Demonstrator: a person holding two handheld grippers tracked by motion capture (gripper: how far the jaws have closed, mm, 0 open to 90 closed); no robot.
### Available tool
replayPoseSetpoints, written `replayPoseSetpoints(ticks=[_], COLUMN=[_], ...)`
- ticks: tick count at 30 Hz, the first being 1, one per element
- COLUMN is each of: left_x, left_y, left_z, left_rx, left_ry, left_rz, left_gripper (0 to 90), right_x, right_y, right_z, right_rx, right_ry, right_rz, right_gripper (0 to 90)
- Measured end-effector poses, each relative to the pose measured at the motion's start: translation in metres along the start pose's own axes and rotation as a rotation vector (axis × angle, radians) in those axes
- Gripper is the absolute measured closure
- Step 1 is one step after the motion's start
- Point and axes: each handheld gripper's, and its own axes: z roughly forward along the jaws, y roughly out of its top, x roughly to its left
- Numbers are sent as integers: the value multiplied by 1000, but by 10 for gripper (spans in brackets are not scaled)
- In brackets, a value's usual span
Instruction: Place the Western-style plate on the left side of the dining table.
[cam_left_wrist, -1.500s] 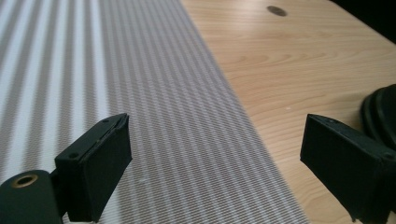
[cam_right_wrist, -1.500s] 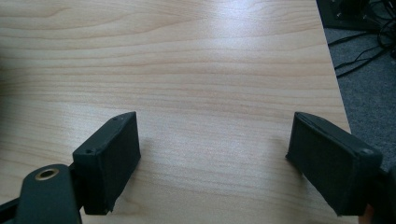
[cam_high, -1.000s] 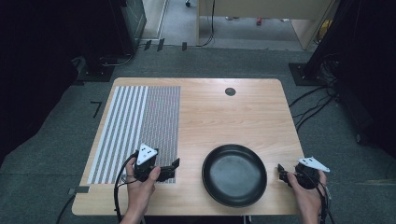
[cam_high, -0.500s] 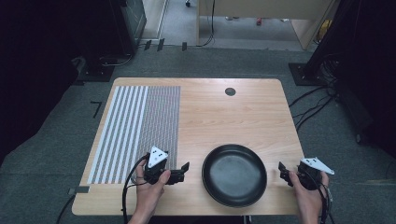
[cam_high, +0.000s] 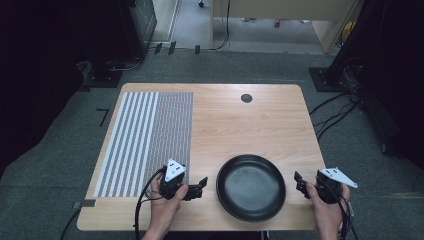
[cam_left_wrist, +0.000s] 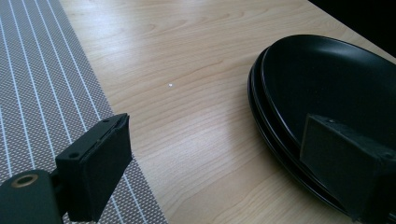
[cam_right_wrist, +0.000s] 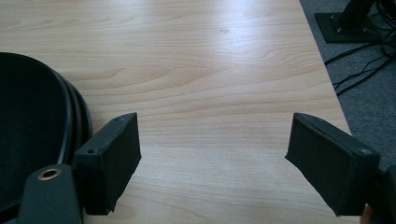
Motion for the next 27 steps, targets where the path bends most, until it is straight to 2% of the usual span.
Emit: replayPoseSetpoints(ticks=[4,8,15,20,27], left_x=[-2,-5,-8,-11,-14], left_y=[-1,-3,-5,-8,-10], left_z=[2,5,9,13,17], left_rx=[4,8,21,31,40], left_ry=[-8,-18,-20,-31,-45], left_rz=[8,12,9,6,-3], left_gripper=[87,87,87,87,87], right_x=[5,12,19,25,34], right_y=[1,1,3,4,4], right_z=[-1,-1,-2,-3,0], right_rx=[-4,-2,-22,-40,-27], right_ry=[25,24,48,72,92], right_rz=[3,-22,-10,-4,-22], right_gripper=[168,165,172,204,236])
